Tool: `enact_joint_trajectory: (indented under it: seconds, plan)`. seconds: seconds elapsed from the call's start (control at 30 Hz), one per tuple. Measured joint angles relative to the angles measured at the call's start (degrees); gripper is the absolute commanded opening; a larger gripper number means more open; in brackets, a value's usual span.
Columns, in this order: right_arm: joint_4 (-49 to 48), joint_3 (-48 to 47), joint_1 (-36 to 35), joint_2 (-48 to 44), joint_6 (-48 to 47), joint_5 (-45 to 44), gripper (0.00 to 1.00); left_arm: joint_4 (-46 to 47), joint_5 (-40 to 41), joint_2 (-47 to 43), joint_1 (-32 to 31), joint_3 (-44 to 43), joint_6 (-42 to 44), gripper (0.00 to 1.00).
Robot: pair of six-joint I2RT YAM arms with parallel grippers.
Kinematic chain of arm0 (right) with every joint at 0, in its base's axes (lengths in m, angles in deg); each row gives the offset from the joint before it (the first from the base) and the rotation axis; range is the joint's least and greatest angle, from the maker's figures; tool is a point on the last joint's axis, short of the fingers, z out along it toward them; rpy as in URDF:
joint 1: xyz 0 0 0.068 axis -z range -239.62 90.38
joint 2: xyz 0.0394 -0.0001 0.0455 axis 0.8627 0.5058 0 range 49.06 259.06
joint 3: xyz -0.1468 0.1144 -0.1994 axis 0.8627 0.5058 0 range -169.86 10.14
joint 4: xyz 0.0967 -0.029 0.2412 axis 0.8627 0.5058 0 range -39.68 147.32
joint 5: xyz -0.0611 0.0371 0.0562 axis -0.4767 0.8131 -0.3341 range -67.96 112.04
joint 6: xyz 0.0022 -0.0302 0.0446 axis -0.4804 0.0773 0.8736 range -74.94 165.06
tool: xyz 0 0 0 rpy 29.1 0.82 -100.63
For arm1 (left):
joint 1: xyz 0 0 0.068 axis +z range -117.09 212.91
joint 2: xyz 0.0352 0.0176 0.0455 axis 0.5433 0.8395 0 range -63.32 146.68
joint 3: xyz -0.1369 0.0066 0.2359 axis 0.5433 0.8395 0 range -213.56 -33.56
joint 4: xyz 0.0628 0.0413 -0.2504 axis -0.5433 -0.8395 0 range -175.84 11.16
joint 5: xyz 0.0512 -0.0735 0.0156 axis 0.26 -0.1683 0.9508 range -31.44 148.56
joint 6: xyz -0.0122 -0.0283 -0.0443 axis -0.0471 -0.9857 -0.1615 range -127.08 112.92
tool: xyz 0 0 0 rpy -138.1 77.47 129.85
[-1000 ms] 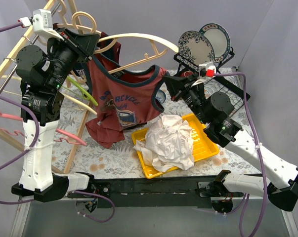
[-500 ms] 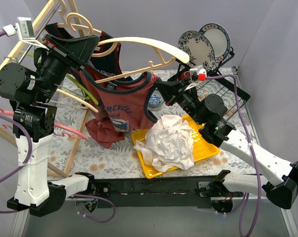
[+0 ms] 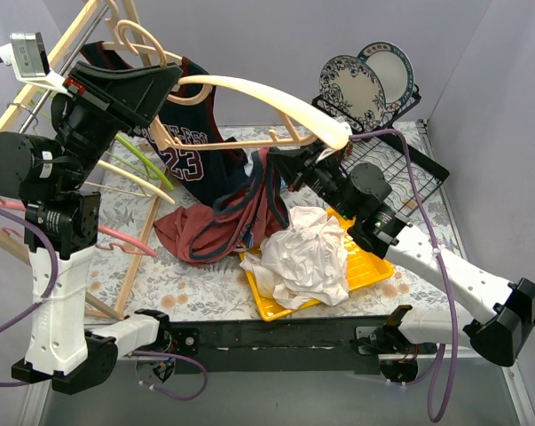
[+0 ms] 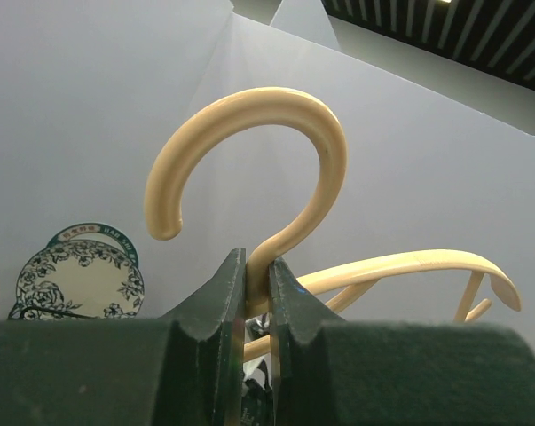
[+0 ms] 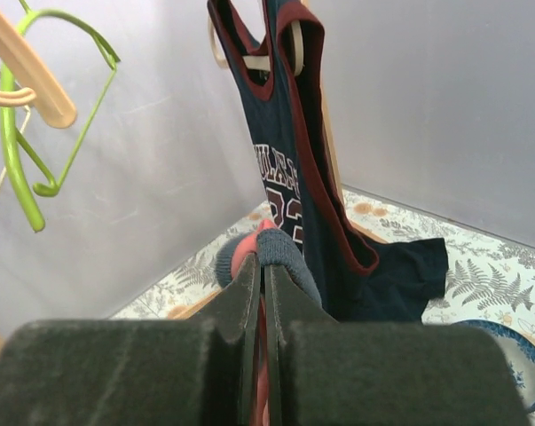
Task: Remove the tank top from the hanger
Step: Remove the tank top from the hanger, then place the tank top in the bin.
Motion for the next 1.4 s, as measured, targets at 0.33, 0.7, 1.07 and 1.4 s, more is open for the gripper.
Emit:
enact_joint_trajectory:
  seconds: [0.33,0.7,1.07,1.4]
  plan:
    - [2.86,-19.19,0.11,6.99,-7.13,1.22,0.01,-0.83,-1.88,-3.23,0.00,1.73,2.82,0.00]
    - [-4.57,-39.43,0.22,5.49,-18.78,0.22,0.01,-5.60,-2.86,-4.17,-0.02,-2.54,8.31,0.00]
    - [-3.48,-52.11,0.22,4.20,-23.80,0.72,0.01,-5.92,-2.95,-5.49,-0.02,-5.05,8.96,0.00]
    - [0.74,-38.05,0.22,-1.55,-29.20,-4.70,0.01,-7.54,-1.51,-5.40,0.00,-5.05,10.60,0.00]
